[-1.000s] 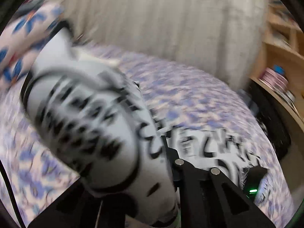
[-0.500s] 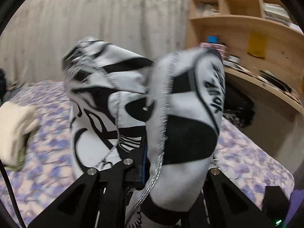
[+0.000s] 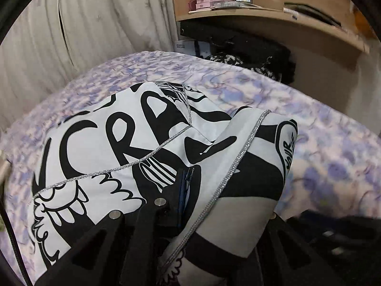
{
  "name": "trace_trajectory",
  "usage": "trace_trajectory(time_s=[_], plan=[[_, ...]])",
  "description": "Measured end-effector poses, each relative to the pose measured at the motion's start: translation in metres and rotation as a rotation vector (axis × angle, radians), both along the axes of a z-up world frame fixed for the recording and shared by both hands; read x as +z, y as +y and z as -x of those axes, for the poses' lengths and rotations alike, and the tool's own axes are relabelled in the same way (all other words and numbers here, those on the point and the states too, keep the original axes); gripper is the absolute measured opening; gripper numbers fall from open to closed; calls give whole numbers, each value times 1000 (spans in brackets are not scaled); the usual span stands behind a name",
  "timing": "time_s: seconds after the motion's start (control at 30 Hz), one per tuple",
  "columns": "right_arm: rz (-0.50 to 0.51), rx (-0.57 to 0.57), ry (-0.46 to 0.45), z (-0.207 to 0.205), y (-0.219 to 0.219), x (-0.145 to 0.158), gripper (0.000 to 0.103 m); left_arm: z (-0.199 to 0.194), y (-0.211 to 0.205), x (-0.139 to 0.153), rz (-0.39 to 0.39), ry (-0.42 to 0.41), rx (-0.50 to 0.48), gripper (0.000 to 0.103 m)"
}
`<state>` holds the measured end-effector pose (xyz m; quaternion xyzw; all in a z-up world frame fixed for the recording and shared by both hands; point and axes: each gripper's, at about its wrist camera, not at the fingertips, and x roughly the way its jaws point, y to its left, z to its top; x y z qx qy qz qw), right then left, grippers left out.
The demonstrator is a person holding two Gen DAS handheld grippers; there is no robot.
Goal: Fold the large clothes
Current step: 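Fold the held bundle edge over onto itself with both tools, then release and smooth the folded jacket bundle with both tools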
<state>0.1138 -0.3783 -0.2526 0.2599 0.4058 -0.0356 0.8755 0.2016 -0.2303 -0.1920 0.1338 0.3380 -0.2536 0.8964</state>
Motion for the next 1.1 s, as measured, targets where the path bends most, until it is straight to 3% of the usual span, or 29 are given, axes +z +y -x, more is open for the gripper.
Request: trace_trajectory(time_s=[0.17,0.33,0.4,0.47,0.53,0.67,0.83,0.97,1.1], plan=[[9,16,-6,10,2,5,30,-5,-3,-1,-7,23,75,14],[15,7,1,4,-3,21,30,-7,0,5,-3,71,56,18],[15,5,10,2,-7,30,31,-8,9,13,18,138,54,27],[6,2,23,-3,-13,43,35,-11,19,22,45,221,73,59],[-7,3,27,-8,-17,58,42,-12,27,30,46,283,94,77],[2,27,23,-18,-16,89,44,-4,39,48,35,362,78,78],[-12,141,58,-57,-6,111,44,8,77,85,128,451,77,84],[-17,230,90,-90,2,102,44,3,113,105,129,386,155,85],[-40,302,200,-121,3,65,45,-25,147,82,81,414,261,85]])
